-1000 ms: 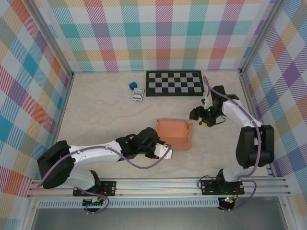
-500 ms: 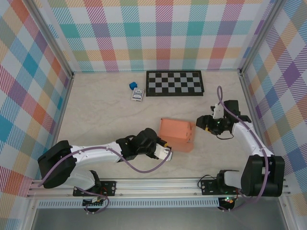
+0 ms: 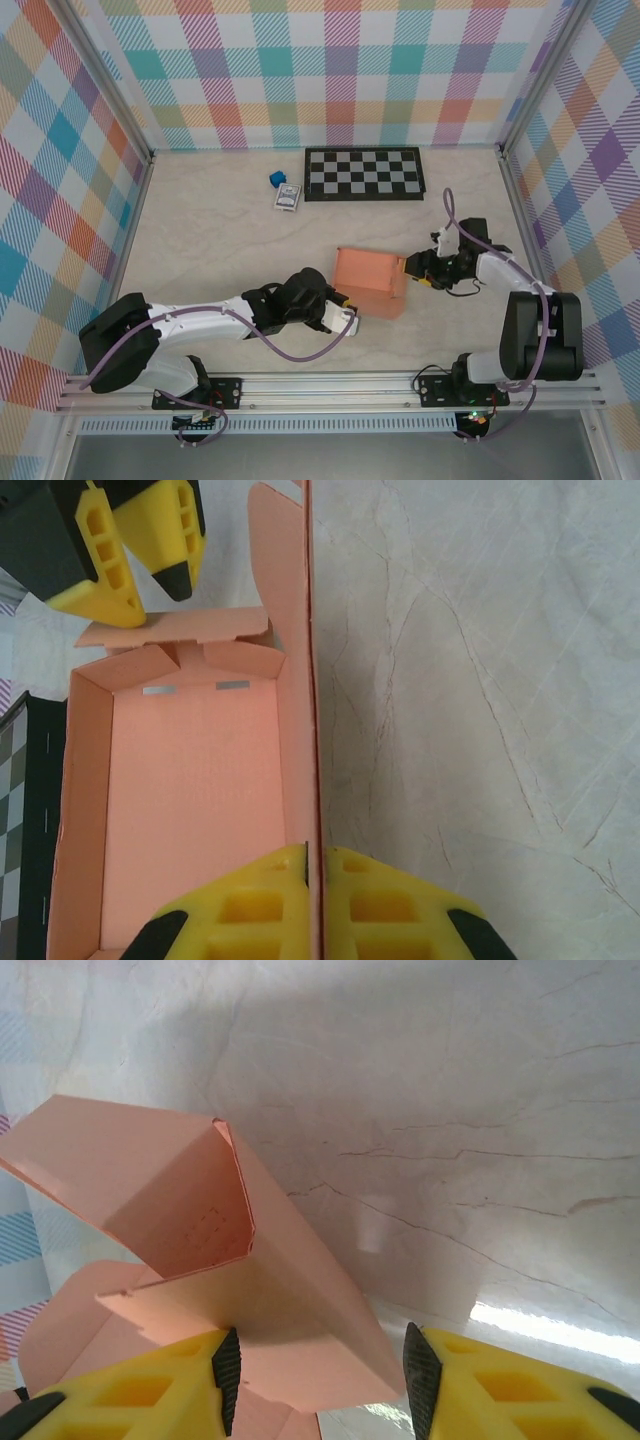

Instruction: Fold the paper box

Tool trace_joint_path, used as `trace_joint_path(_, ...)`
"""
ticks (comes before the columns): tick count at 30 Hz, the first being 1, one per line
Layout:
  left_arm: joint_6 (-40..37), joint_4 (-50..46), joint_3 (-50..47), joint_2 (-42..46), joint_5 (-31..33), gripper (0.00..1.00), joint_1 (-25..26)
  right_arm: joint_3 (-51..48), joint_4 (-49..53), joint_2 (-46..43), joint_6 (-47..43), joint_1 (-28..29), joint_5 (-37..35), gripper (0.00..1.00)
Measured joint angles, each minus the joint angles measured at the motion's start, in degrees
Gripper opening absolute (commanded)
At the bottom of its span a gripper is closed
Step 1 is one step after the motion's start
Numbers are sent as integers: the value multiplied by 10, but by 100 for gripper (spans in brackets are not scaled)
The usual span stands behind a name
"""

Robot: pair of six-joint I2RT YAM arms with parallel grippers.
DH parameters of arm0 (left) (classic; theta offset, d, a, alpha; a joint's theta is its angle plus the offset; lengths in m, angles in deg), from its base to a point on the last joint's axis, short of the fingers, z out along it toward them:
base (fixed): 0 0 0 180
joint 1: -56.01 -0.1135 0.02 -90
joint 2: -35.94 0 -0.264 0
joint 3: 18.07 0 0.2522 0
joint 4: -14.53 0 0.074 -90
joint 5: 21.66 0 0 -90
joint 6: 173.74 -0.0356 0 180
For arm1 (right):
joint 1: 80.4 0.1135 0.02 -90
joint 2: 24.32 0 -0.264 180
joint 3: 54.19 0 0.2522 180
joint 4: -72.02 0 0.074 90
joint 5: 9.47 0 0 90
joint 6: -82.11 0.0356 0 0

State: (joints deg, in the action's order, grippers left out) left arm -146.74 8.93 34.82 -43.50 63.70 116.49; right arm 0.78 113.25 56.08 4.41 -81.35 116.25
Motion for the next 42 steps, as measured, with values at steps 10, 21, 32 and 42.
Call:
trace_joint_path(10, 2, 10, 0, -7, 0, 3, 0, 47, 0, 37, -30, 50, 8, 44)
trace_joint_path(21, 4, 11, 5, -11, 4, 2, 0, 75, 0, 51, -18, 118, -93, 40)
trace_joint_path(32, 6, 25, 5, -14, 15, 1, 0, 94, -11, 75, 40, 189, -239, 36)
trace_joint_path(42, 19, 25, 12, -17, 18, 9, 0, 100, -9, 106, 69, 226, -323, 24)
